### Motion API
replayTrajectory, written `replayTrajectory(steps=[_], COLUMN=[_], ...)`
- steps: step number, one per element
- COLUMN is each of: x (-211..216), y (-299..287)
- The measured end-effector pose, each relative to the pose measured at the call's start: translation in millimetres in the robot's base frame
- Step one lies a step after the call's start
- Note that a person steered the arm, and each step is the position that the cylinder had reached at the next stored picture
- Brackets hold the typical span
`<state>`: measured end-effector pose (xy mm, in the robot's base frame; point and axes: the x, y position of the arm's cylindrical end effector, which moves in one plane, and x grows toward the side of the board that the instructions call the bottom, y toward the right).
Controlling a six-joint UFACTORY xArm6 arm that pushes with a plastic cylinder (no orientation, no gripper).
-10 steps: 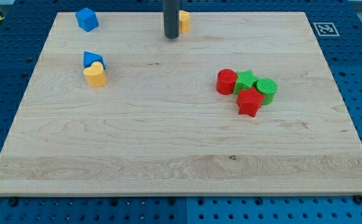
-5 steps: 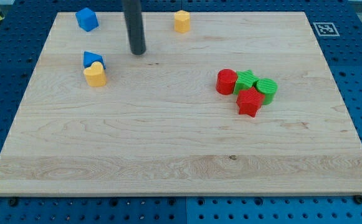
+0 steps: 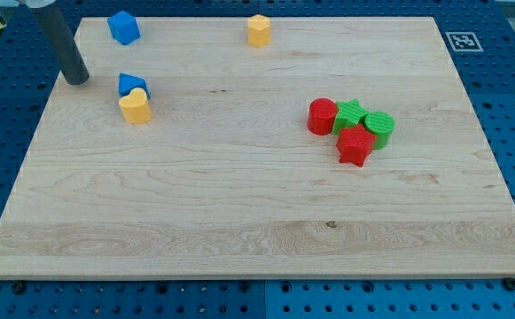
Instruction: Move the blue triangle to the center
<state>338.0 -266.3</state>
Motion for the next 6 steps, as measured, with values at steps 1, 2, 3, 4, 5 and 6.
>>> replayTrajectory(steps=[1,2,3,4,5,6], x=[17.1,21.5,37.0,41.8,42.9,49.3], y=[48.5,91.9,103.2,110.8,139.4,169.5])
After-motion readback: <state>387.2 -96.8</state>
